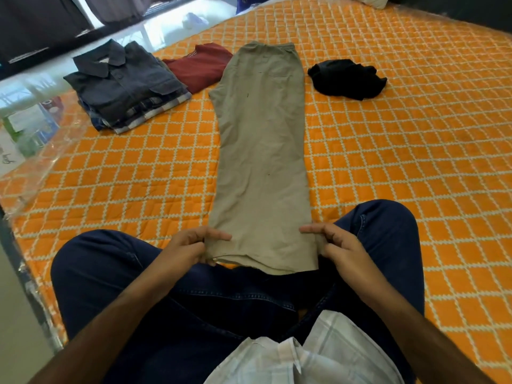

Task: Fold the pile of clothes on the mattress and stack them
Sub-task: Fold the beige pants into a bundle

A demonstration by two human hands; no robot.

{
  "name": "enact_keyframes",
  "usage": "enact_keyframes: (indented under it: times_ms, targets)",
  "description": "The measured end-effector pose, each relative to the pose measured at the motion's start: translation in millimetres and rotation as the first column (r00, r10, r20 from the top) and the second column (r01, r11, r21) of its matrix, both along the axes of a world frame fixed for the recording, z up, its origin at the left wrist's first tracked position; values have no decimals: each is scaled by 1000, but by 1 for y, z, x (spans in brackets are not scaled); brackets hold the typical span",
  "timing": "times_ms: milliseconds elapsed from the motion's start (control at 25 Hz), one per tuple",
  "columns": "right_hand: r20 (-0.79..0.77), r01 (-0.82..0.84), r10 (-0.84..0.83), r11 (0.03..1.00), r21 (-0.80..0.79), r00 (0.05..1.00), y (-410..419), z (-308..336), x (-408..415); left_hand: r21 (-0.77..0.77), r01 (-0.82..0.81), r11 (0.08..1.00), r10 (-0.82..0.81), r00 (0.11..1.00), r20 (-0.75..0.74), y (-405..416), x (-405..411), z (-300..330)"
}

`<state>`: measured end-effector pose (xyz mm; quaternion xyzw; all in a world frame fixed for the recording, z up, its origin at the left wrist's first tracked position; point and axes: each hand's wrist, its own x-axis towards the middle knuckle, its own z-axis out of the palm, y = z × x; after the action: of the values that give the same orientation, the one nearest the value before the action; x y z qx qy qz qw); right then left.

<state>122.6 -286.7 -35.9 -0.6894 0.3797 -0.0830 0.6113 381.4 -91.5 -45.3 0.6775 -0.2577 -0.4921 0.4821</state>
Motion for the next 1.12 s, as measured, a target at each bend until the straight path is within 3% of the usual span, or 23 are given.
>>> enact_keyframes:
  times_ms: [80,160,280,360,400,480,560,640,720,760,800,840,920,960,1120]
  targets:
    - [26,-151,150,984,89,988,-13,9,-2,-5,61,998,-61,997,-41,-2,8,2]
    - [-72,-248,241,962,-116,968,-26,16,5,-38,103,994,-98,989,109,-9,17,6]
    - [-122,-178,140,898,-403,983,-51,23,29,-26,88,996,-70,906,417,-32,34,13]
    - [-63,-81,54,796,-600,997,-85,25,55,-65,9,998,33,786,617,-64,60,15]
    - [-34,-59,48,783,-619,998,-108,26,72,-112,-18,994,89,727,681,-88,79,16]
    - [13,-82,94,923,-376,995,-154,27,110,-153,-9,988,112,724,680,-139,111,22]
    - [71,-77,84,992,-102,994,-198,22,152,-105,25,994,48,769,637,-195,145,22]
    - [-90,34,-49,987,-159,995,-237,0,185,-34,-104,994,102,767,634,-242,172,7]
    - [-381,-20,-215,850,-526,899,-254,-28,199,128,-173,977,-5,578,816,-264,184,-12]
    - [-391,-110,-197,762,-638,899,-248,-43,199,197,-102,975,-120,507,854,-263,179,-26]
    - [-347,-220,-58,672,-707,936,-232,-61,195,282,58,958,-277,454,847,-255,168,-39]
    - [-337,-337,111,580,-742,935,-208,-79,188,402,242,883,-468,384,796,-241,150,-53]
    - [-483,-556,279,344,-757,830,-160,-115,173,674,411,614,-770,123,626,-207,109,-86]
    - [-557,-628,293,286,-724,777,-142,-128,168,725,401,560,-799,32,600,-195,95,-99]
    - [-613,-631,152,138,-764,775,-149,-127,165,692,308,653,-697,-112,708,-192,97,-129]
